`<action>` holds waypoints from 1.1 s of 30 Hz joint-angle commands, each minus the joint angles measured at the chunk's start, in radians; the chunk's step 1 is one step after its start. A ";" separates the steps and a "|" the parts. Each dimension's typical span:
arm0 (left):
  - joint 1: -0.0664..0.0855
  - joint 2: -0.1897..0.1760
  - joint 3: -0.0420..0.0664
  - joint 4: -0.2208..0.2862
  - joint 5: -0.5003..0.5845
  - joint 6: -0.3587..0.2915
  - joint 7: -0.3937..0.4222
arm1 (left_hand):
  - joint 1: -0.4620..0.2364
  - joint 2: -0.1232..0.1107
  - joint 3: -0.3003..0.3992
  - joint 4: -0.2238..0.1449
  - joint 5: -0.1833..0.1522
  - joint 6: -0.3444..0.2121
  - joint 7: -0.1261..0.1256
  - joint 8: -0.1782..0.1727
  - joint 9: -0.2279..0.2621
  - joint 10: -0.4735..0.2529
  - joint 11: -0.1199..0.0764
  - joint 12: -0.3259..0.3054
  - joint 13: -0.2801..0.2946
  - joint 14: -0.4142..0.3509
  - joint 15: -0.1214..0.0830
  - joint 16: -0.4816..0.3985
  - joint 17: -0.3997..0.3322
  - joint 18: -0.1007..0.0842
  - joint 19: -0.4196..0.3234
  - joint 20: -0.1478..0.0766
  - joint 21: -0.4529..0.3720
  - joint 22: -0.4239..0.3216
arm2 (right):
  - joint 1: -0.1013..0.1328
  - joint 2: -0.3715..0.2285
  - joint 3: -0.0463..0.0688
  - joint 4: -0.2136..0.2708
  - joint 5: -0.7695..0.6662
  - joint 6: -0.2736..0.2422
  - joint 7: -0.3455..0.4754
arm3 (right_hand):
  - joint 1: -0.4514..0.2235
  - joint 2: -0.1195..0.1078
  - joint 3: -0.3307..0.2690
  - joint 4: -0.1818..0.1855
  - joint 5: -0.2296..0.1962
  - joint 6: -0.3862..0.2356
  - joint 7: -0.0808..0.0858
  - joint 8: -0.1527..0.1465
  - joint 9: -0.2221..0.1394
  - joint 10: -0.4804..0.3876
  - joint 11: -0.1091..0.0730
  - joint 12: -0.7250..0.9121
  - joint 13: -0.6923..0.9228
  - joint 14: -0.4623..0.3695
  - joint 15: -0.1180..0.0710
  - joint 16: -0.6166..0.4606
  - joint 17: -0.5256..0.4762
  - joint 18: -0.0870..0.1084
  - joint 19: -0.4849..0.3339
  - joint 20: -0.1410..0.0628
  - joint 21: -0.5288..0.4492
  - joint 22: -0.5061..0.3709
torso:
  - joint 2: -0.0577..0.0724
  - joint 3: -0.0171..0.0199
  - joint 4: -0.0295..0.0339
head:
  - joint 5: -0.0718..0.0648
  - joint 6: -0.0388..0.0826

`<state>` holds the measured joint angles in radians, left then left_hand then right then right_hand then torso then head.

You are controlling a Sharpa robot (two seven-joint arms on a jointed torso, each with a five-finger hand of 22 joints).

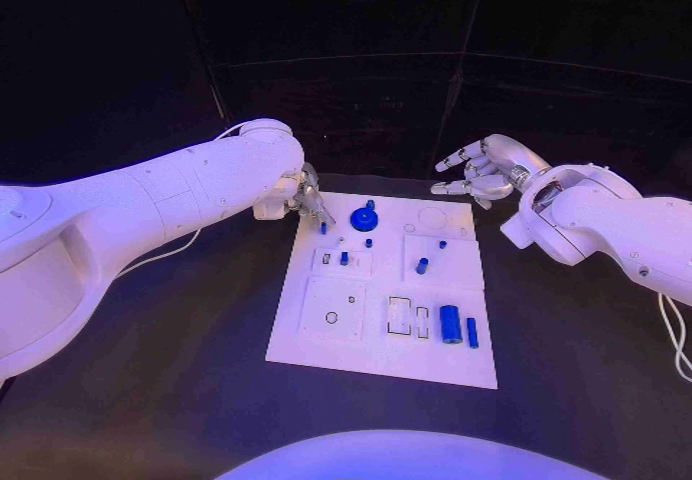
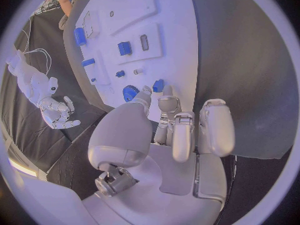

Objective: Assemble the parts on the task board

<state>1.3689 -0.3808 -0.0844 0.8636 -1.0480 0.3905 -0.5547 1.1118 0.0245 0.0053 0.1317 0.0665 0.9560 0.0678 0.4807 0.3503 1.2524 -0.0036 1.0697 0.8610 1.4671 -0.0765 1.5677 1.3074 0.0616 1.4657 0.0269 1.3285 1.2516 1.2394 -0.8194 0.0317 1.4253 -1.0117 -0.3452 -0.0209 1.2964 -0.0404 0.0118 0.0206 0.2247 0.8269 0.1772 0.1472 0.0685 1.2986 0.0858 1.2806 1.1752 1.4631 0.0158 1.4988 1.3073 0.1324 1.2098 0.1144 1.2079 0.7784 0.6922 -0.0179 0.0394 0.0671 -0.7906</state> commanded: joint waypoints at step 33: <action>-0.001 -0.002 0.000 0.006 0.017 -0.009 0.032 | 0.205 0.104 0.238 -0.199 0.017 0.004 -0.002 -0.005 -0.031 -0.005 -0.011 -0.021 -0.029 0.104 -0.001 0.003 0.263 0.007 0.011 0.000 -0.004 0.000 | 0.002 0.004 0.001 -0.001 -0.002 -0.004 0.009 | 0.002 0.006 -0.004 0.004 0.005 0.005 0.000 0.007 -0.001 0.000 0.002 0.001 0.007 0.067 -0.006 -0.004 0.089 0.008 -0.006 0.001 -0.007 0.000 | -0.001 0.0000 0.0005 | 0.000 -0.008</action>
<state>1.3674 -0.3805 -0.0842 0.8671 -1.0380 0.3906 -0.5397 1.3016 0.1168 0.1801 -0.0109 0.0791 0.9591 0.0716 0.4660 0.3150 1.2485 -0.0141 1.0532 0.8332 1.4670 -0.0765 1.5677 1.3074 0.0616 1.4657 0.0269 1.3285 1.2527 1.2394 -0.8160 0.0317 1.4242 -1.0118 -0.3450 -0.0205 1.2963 -0.0405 0.0118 0.0206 0.2246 0.8269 0.1773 0.1508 0.0685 1.2987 0.0858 1.2806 1.1811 1.4632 0.0158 1.4988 1.3073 0.1323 1.2098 0.1144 1.2079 0.7786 0.6917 -0.0179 0.0400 0.0666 -0.7980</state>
